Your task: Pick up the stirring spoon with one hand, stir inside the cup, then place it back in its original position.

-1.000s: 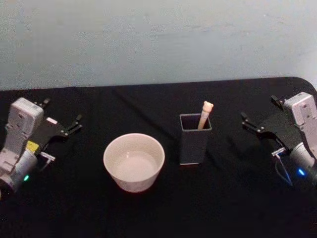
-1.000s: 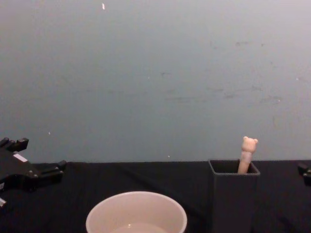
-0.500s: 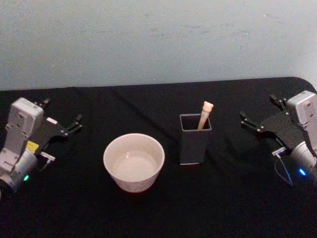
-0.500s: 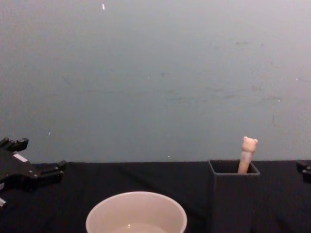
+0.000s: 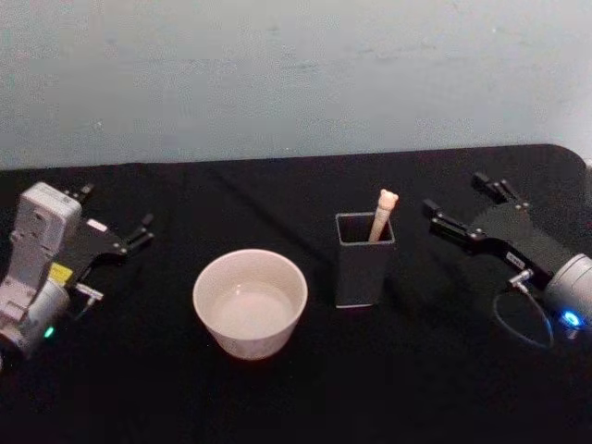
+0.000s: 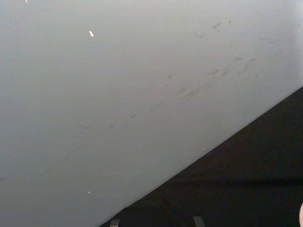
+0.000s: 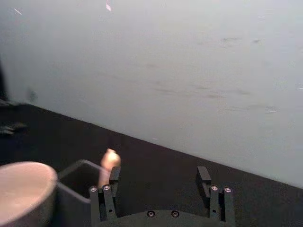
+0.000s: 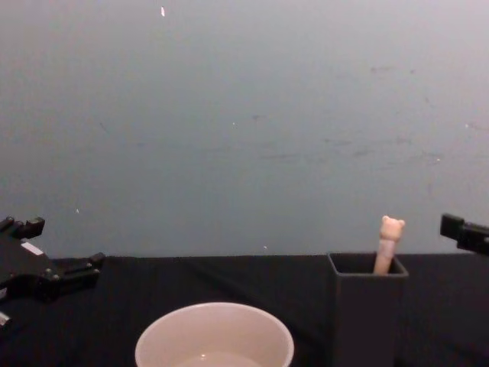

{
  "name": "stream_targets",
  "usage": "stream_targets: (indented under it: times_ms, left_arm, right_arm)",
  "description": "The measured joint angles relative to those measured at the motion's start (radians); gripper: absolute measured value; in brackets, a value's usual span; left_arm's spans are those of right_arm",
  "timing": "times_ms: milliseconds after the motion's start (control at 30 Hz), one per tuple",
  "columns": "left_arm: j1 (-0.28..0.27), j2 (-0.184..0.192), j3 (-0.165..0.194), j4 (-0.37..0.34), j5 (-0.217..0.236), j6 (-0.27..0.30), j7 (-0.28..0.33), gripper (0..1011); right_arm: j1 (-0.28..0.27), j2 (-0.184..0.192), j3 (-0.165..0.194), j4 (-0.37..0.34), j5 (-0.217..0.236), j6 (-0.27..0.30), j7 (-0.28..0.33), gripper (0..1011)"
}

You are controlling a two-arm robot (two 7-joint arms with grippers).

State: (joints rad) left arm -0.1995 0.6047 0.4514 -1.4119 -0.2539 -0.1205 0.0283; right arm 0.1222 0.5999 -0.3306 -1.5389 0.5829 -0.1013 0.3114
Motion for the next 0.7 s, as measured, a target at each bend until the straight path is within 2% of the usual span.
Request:
stream_targets:
  times_ms: [133,267,433,700]
  left_arm:
    - [0.000,0.000,0.000,0.000,0.000,0.000,0.000,1001]
    - [0.000,0.000,0.000,0.000,0.000,0.000,0.000,1001]
    - [0.000,0.000,0.000,0.000,0.000,0.000,0.000,1001]
    - [0.000,0.000,0.000,0.000,0.000,0.000,0.000,1002]
  right_arm:
    - [0.009,-0.008,0.002,0.008,0.056,0.017,0.091,1002]
    - [0.034,-0.022,-0.009,0.037,0.075,0.036,0.154,1002]
    - [0.078,-0.048,-0.030,0.088,0.074,0.054,0.204,1002]
    - [0.154,-0.093,-0.061,0.177,0.042,0.064,0.256,1002]
